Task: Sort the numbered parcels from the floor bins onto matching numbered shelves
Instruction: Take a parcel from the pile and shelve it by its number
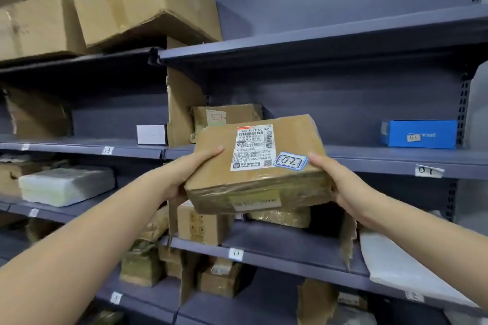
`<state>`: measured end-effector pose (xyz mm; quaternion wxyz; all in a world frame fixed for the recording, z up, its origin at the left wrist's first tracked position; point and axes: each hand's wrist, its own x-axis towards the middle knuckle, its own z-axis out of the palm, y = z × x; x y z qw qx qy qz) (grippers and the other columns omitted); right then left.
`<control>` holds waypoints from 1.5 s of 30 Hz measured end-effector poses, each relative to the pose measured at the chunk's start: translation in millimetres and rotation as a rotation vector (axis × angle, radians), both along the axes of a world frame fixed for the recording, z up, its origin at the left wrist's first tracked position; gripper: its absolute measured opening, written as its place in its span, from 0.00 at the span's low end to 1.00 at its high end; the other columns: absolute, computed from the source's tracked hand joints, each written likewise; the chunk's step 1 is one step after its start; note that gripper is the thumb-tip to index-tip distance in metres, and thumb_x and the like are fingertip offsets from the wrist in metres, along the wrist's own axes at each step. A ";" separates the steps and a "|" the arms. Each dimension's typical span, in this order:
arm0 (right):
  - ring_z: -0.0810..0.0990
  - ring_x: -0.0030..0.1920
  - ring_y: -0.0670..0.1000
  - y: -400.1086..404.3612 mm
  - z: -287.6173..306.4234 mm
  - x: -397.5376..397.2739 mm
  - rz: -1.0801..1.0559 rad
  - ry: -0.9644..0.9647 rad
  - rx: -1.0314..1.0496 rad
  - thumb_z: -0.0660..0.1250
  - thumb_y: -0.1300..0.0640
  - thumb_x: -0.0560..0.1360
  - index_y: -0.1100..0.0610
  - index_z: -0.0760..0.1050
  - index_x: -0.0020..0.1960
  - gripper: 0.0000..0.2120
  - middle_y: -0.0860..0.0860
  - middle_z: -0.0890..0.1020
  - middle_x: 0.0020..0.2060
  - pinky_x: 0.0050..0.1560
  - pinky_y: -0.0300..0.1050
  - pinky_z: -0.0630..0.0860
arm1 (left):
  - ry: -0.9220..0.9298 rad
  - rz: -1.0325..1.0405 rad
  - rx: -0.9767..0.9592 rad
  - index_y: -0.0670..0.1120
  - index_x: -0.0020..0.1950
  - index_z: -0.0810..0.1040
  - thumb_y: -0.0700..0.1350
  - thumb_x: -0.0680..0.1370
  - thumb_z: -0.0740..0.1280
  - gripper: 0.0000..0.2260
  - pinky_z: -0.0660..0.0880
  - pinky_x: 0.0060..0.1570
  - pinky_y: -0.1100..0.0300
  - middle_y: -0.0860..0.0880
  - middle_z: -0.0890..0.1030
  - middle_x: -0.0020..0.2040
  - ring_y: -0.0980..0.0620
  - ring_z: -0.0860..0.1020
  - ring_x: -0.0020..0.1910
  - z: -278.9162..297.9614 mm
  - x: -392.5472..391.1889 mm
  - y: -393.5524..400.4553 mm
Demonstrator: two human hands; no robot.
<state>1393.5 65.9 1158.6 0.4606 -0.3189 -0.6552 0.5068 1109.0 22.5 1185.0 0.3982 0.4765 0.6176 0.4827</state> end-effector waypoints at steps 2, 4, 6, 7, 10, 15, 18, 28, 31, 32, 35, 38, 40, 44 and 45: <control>0.84 0.51 0.47 17.4 18.0 -28.1 -0.073 -0.033 0.032 0.67 0.31 0.66 0.46 0.77 0.58 0.27 0.45 0.84 0.53 0.58 0.51 0.78 | -0.037 0.022 0.042 0.48 0.58 0.79 0.61 0.71 0.70 0.22 0.77 0.45 0.55 0.44 0.85 0.50 0.46 0.81 0.46 17.2 -27.6 14.9; 0.84 0.50 0.48 36.1 34.4 -57.9 -0.134 -0.054 0.047 0.62 0.30 0.71 0.45 0.76 0.54 0.22 0.45 0.85 0.50 0.55 0.51 0.80 | -0.100 0.036 0.105 0.47 0.58 0.79 0.57 0.72 0.69 0.19 0.74 0.43 0.55 0.45 0.83 0.48 0.47 0.79 0.44 30.8 -56.3 34.5; 0.84 0.49 0.49 55.4 49.0 -85.8 -0.172 -0.064 0.030 0.58 0.31 0.74 0.45 0.77 0.54 0.21 0.46 0.85 0.49 0.51 0.50 0.81 | -0.189 0.073 0.186 0.45 0.51 0.79 0.52 0.74 0.65 0.13 0.72 0.41 0.56 0.45 0.80 0.44 0.48 0.77 0.40 40.3 -81.9 55.5; 0.84 0.48 0.49 67.6 54.9 -99.2 -0.196 -0.083 0.015 0.58 0.29 0.74 0.46 0.77 0.56 0.24 0.46 0.85 0.49 0.48 0.48 0.81 | -0.241 0.089 0.227 0.44 0.48 0.77 0.49 0.75 0.64 0.09 0.72 0.40 0.56 0.46 0.79 0.41 0.48 0.76 0.38 44.0 -93.5 67.2; 0.82 0.48 0.49 96.8 64.8 -138.5 -0.260 -0.149 -0.024 0.55 0.29 0.74 0.48 0.78 0.56 0.27 0.47 0.84 0.50 0.47 0.43 0.76 | -0.342 0.134 0.298 0.44 0.44 0.74 0.46 0.76 0.62 0.06 0.73 0.37 0.56 0.46 0.77 0.37 0.47 0.76 0.35 51.2 -118.9 103.8; 0.78 0.58 0.53 143.4 69.6 -184.8 -0.371 -0.214 -0.058 0.52 0.27 0.74 0.48 0.77 0.62 0.32 0.49 0.80 0.58 0.65 0.50 0.69 | -0.306 0.150 0.268 0.46 0.46 0.77 0.49 0.74 0.64 0.08 0.75 0.43 0.52 0.45 0.81 0.40 0.45 0.79 0.38 49.4 -151.6 161.3; 0.77 0.58 0.52 158.0 68.1 -198.4 -0.436 -0.259 -0.031 0.49 0.25 0.72 0.47 0.77 0.62 0.35 0.49 0.80 0.59 0.59 0.48 0.69 | -0.299 0.144 0.258 0.46 0.49 0.77 0.51 0.73 0.64 0.11 0.76 0.46 0.51 0.45 0.82 0.44 0.44 0.80 0.41 44.2 -164.6 185.8; 0.78 0.58 0.43 169.6 51.8 -189.3 -0.279 -0.400 0.219 0.65 0.24 0.63 0.44 0.73 0.66 0.38 0.40 0.78 0.60 0.60 0.46 0.74 | -0.244 0.318 0.319 0.45 0.56 0.75 0.57 0.72 0.62 0.20 0.74 0.49 0.51 0.45 0.80 0.50 0.45 0.78 0.48 30.8 -174.7 199.4; 0.79 0.56 0.44 169.8 54.3 -182.1 -0.315 -0.300 0.234 0.66 0.29 0.67 0.47 0.74 0.65 0.32 0.42 0.79 0.59 0.57 0.44 0.75 | -0.233 0.341 0.355 0.46 0.57 0.75 0.57 0.70 0.62 0.21 0.75 0.51 0.48 0.45 0.80 0.52 0.44 0.78 0.50 35.2 -165.5 198.8; 0.79 0.57 0.45 168.4 55.6 -176.4 -0.347 -0.287 0.246 0.65 0.27 0.66 0.47 0.75 0.63 0.34 0.43 0.79 0.58 0.59 0.46 0.74 | -0.229 0.333 0.362 0.46 0.57 0.75 0.57 0.70 0.62 0.21 0.75 0.49 0.49 0.45 0.80 0.51 0.44 0.78 0.50 36.4 -159.8 198.8; 0.79 0.56 0.49 162.9 57.4 -151.6 -0.441 -0.276 0.256 0.62 0.21 0.58 0.47 0.76 0.58 0.39 0.44 0.80 0.56 0.63 0.53 0.74 | -0.210 0.283 0.342 0.46 0.50 0.75 0.56 0.73 0.62 0.15 0.75 0.49 0.51 0.46 0.79 0.48 0.45 0.78 0.47 39.8 -133.6 195.1; 0.80 0.56 0.50 157.9 56.0 -122.8 -0.497 -0.279 0.254 0.61 0.19 0.57 0.47 0.77 0.56 0.40 0.45 0.81 0.56 0.64 0.56 0.73 | -0.189 0.240 0.321 0.47 0.47 0.75 0.57 0.71 0.62 0.14 0.75 0.50 0.52 0.46 0.80 0.48 0.44 0.79 0.48 39.5 -102.4 187.8; 0.79 0.57 0.50 154.3 54.9 -102.5 -0.513 -0.285 0.250 0.60 0.19 0.57 0.46 0.77 0.56 0.40 0.46 0.80 0.56 0.64 0.56 0.72 | -0.172 0.237 0.309 0.47 0.50 0.77 0.59 0.66 0.61 0.20 0.77 0.55 0.48 0.46 0.81 0.49 0.43 0.80 0.49 37.5 -82.8 187.8; 0.79 0.57 0.51 146.0 56.7 -60.7 -0.563 -0.281 0.228 0.59 0.19 0.57 0.47 0.78 0.55 0.40 0.47 0.81 0.55 0.66 0.56 0.71 | -0.146 0.166 0.321 0.47 0.52 0.78 0.58 0.70 0.60 0.19 0.77 0.56 0.49 0.46 0.82 0.49 0.44 0.80 0.48 36.2 -39.7 191.0; 0.79 0.57 0.51 144.4 57.7 -50.9 -0.578 -0.276 0.222 0.58 0.19 0.57 0.46 0.78 0.55 0.40 0.47 0.81 0.56 0.67 0.56 0.70 | -0.132 0.149 0.323 0.47 0.53 0.79 0.59 0.69 0.59 0.22 0.77 0.56 0.48 0.46 0.82 0.50 0.44 0.80 0.49 37.3 -28.6 192.0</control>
